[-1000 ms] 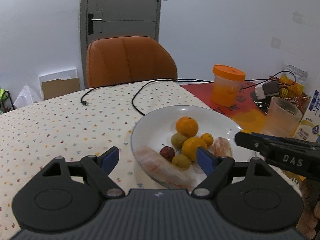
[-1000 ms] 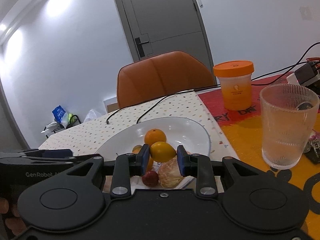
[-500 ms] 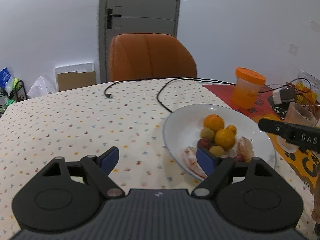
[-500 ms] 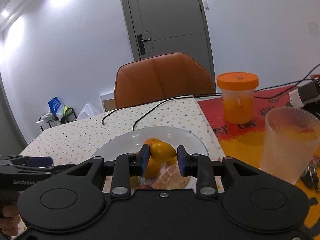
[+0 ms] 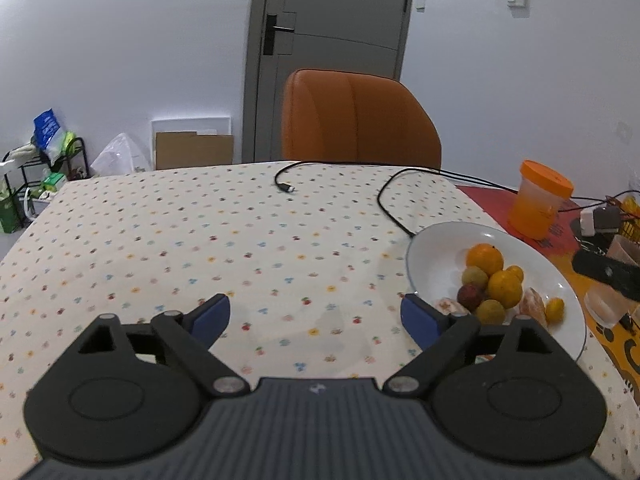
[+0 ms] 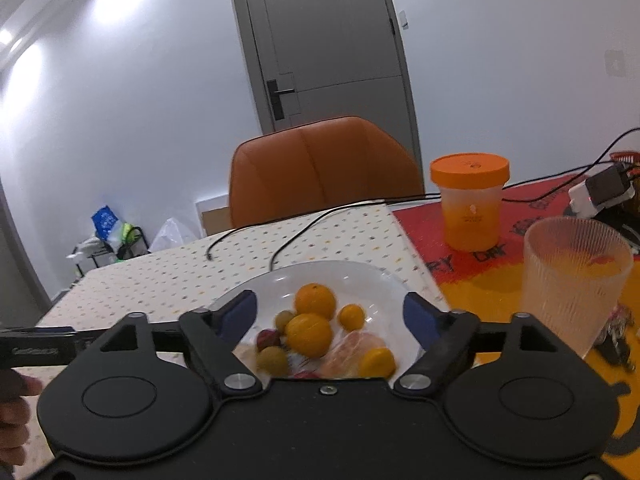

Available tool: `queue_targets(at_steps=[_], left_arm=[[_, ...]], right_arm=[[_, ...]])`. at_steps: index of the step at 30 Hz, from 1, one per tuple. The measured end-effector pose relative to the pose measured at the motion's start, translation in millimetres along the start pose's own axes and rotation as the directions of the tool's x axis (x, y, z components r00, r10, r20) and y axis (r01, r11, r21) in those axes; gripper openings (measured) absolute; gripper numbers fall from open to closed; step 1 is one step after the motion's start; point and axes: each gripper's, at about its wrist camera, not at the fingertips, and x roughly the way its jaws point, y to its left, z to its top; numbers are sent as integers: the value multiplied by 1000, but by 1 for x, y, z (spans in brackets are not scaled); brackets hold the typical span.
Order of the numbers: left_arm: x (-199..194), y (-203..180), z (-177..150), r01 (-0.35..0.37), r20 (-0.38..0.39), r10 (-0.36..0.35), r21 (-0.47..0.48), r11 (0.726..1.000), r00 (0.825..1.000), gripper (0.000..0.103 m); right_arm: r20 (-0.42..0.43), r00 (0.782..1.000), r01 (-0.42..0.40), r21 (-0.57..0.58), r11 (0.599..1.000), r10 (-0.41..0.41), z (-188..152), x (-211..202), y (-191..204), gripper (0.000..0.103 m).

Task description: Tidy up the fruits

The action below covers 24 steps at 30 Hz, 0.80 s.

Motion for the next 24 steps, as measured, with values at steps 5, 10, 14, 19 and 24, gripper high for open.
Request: queue_targets(at_steps=[5,10,14,19,24], left_arm=[[-9,10,-3,3,-4,-3,-13,1000,1000,95],[-21,20,-4,-9,7,9,-25,1000,1000,98],[-30,30,-7,-20,12,20,-39,999,1000,99],[-42,43,-11,-43,14,44,-49,998,999,99],[-58,57,-16,-62,22,64,-64,996,998,99]], right_arm=[[-6,1000,-18,2,1000,18,-8,-10,14,92],[-24,999,-34,1,999,34,-15,-14,30,95],[-37,998,-50,-6,999,50,-20,-18,43,99],[-48,996,-72,-18,997,71,-22,-23,59,103],[-64,993,-96,-15,995,95,-24,-27,74,103]])
